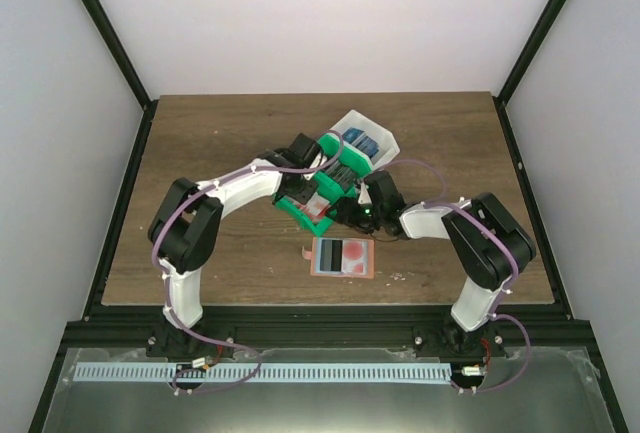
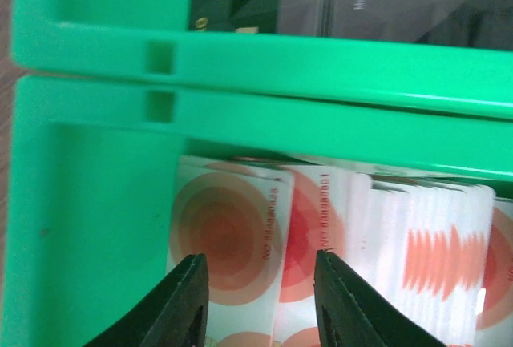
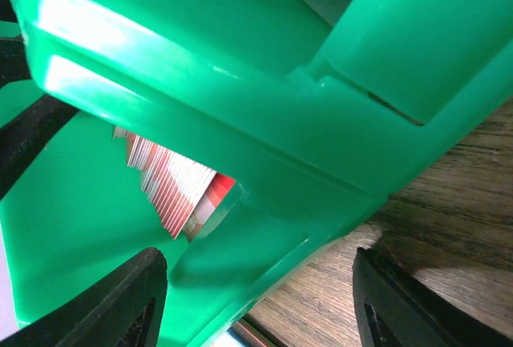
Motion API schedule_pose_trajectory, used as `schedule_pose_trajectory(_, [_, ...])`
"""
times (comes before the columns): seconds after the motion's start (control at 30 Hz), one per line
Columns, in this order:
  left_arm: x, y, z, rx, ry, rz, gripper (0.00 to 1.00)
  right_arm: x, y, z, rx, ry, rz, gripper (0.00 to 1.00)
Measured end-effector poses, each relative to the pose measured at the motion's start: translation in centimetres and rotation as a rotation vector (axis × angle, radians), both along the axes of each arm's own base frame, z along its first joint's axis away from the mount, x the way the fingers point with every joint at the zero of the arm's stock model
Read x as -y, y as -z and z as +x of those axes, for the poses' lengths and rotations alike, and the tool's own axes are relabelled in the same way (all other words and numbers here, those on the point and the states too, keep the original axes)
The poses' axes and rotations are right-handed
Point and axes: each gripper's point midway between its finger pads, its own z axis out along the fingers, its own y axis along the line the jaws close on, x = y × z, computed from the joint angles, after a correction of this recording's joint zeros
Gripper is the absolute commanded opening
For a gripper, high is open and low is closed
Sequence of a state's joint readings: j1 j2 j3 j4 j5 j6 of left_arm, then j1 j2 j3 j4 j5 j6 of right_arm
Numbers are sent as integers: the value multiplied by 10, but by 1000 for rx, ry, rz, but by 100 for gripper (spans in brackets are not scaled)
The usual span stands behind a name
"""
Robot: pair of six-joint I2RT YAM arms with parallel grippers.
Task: Put the credit cards into the card holder
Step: Pick up the credit card from the storage box.
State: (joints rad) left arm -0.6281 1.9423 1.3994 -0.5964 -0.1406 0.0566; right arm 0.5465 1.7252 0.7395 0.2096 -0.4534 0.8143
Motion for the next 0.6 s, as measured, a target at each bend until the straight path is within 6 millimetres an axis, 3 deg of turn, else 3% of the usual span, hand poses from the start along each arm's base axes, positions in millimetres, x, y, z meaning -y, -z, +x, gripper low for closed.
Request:
schedule_pose_trajectory(0.3, [-16,14,11,-29,-65,34,38,0,0,0,-7,8,2,64])
schedule_pose_trajectory(0.6, [-15,16,13,-38,-64,33,43,0,1,1,-6,9,1,64])
